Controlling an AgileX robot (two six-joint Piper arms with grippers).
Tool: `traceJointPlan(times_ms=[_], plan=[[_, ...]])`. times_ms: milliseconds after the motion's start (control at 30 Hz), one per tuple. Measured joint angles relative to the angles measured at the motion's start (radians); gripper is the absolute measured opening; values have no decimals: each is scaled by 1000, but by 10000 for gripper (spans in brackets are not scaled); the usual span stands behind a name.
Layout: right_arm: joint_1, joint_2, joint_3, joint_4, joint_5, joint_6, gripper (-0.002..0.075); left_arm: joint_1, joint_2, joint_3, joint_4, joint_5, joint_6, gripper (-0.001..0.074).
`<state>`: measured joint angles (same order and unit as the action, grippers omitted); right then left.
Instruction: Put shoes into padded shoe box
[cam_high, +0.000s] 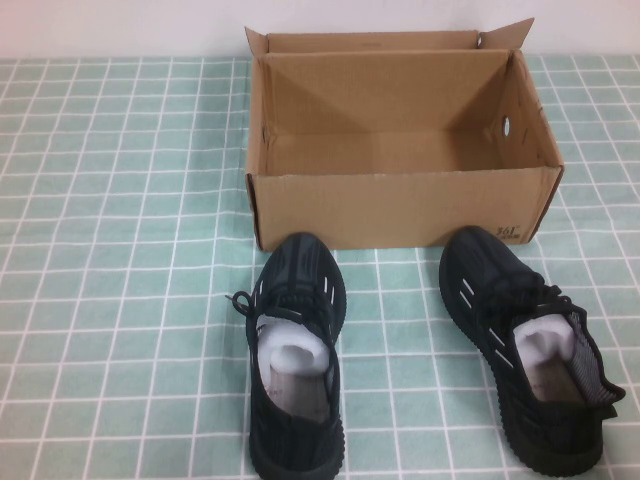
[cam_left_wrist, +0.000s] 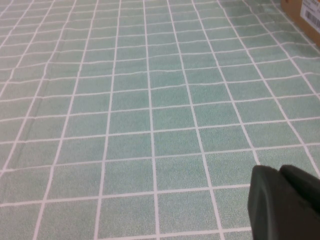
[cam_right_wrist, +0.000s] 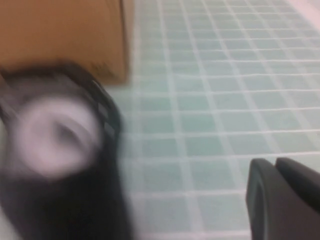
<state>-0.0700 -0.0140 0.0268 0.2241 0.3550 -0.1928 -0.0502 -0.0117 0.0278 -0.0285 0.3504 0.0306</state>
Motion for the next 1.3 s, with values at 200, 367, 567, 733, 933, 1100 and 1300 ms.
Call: traceJointPlan(times_ms=[200, 367, 567, 733, 933, 1100, 1300], plan=[[0, 0, 0, 434, -145, 0, -8, 0, 0, 0, 0, 0, 0, -4], [0, 0, 0, 661, -272, 1, -8, 0, 0, 0, 0, 0, 0, -4], [0, 5, -33, 777, -180, 1, -7, 0, 0, 0, 0, 0, 0, -4], [0, 219, -231, 638, 66, 8, -6, 0, 0, 0, 0, 0, 0, -4], [0, 594, -578, 265, 464, -18, -6, 0, 0, 0, 0, 0, 0, -4], [2, 848, -835, 164, 663, -167, -6, 0, 0, 0, 0, 0, 0, -4], [122, 1090, -1058, 129, 768, -388, -6, 0, 0, 0, 0, 0, 0, -4]])
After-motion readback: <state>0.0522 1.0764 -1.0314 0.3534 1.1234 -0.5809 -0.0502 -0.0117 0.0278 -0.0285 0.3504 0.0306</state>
